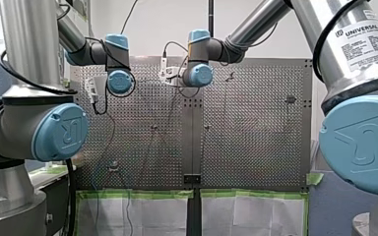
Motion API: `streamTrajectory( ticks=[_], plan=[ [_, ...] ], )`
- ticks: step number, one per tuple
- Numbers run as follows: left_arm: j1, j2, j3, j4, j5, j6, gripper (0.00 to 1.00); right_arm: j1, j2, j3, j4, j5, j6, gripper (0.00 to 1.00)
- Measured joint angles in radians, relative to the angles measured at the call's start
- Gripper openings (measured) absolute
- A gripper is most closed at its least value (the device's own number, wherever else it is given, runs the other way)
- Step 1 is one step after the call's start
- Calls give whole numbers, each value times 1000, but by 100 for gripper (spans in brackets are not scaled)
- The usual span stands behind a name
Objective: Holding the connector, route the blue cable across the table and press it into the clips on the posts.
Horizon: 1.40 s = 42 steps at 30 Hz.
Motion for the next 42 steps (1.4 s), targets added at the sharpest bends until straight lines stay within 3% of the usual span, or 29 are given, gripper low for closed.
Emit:
streamTrajectory(
  ticks=[10,21,35,42],
  plan=[
    [8,-32,50,7,21,-13,0,13,45,-80,31,-1,10,0],
    [46,-46,118,-19,24,-14,0,17,119,-175,59,-1,20,0],
    [94,-94,155,-10,59,-21,0,22,141,-300,107,-22,34,0],
    [119,-95,190,-17,63,-21,0,25,181,-362,129,-22,35,0]
  ],
)
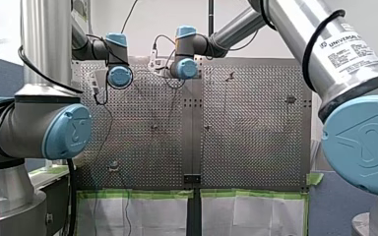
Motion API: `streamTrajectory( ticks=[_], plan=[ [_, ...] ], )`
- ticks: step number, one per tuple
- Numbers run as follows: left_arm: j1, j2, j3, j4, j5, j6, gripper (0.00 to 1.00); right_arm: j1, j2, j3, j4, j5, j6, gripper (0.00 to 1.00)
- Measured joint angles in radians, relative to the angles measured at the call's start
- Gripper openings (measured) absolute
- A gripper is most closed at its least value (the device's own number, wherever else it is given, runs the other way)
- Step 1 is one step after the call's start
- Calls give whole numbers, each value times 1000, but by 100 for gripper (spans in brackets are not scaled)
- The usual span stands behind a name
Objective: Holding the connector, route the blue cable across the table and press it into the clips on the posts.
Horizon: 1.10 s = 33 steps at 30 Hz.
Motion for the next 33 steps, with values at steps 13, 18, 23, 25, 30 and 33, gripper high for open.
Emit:
streamTrajectory(
  ticks=[13,18,23,25,30,33],
  plan=[
    [53,-37,50,-2,49,0,0,13,40,-77,6,0,4,0],
    [71,-59,56,12,62,-3,0,10,58,-92,13,0,10,0],
    [89,-78,63,32,90,-4,0,9,81,-101,17,1,11,0],
    [96,-83,66,38,102,-6,0,7,87,-106,17,1,11,0],
    [118,-108,82,45,139,-13,0,3,94,-127,21,0,11,0],
    [128,-120,91,55,159,-21,0,0,95,-143,29,0,11,0]
  ],
)
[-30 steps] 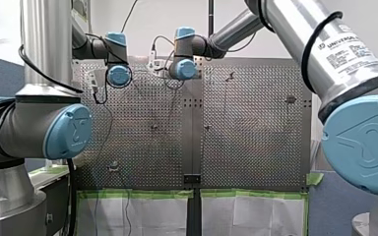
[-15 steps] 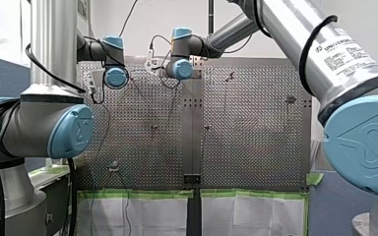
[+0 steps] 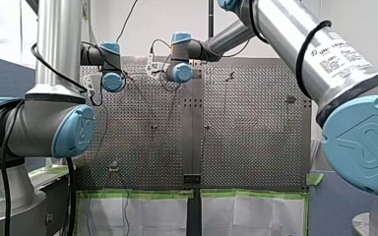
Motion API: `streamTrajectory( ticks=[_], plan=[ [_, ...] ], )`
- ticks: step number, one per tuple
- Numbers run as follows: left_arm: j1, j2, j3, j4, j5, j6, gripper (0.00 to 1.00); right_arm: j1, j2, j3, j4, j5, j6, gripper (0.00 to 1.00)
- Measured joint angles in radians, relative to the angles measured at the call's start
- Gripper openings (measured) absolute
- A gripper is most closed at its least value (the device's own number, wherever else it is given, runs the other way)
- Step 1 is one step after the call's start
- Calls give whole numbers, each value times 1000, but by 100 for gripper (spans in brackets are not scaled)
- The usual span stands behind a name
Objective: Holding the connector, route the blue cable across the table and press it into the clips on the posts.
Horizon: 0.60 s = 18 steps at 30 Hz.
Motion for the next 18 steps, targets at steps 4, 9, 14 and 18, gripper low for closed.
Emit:
streamTrajectory(
  ticks=[4,9,14,18],
  plan=[
    [22,-6,12,16,21,-17,0,-7,1,-17,6,0,1,0],
    [63,-24,26,18,62,-31,0,-17,1,-30,12,0,1,0],
    [74,-67,35,24,109,-37,0,-26,2,-37,18,0,1,0],
    [74,-85,42,36,143,-59,0,-35,2,-50,25,0,1,0]
  ],
)
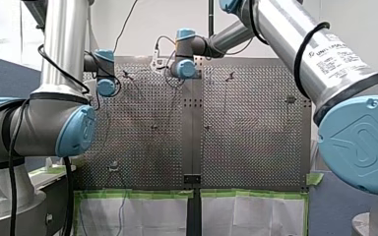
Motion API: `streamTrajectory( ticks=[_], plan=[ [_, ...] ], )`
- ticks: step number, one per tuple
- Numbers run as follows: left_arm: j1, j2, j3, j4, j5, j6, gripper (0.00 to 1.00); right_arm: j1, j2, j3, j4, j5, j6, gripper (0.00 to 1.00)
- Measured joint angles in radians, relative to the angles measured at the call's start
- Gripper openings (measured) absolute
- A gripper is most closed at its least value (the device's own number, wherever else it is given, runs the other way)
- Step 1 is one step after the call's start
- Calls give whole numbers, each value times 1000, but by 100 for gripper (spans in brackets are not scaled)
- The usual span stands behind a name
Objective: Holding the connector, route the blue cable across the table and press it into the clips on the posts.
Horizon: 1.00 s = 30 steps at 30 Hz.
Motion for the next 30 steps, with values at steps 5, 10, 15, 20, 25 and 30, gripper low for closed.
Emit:
streamTrajectory(
  ticks=[5,10,15,20,25,30],
  plan=[
    [5,-4,3,4,40,-20,0,-6,0,-30,21,1,0,0],
    [8,-4,3,-2,43,-34,0,-8,0,-50,39,3,-1,0],
    [9,-4,4,-24,9,-57,0,-6,0,-54,52,4,-1,0],
    [8,-4,3,-35,-20,-67,62,1,1,-54,64,7,-1,0],
    [1,-1,3,-70,-39,-91,100,9,4,-51,78,17,-1,0],
    [-8,13,1,-120,-72,-97,100,16,16,-42,90,27,-2,0]
  ],
)
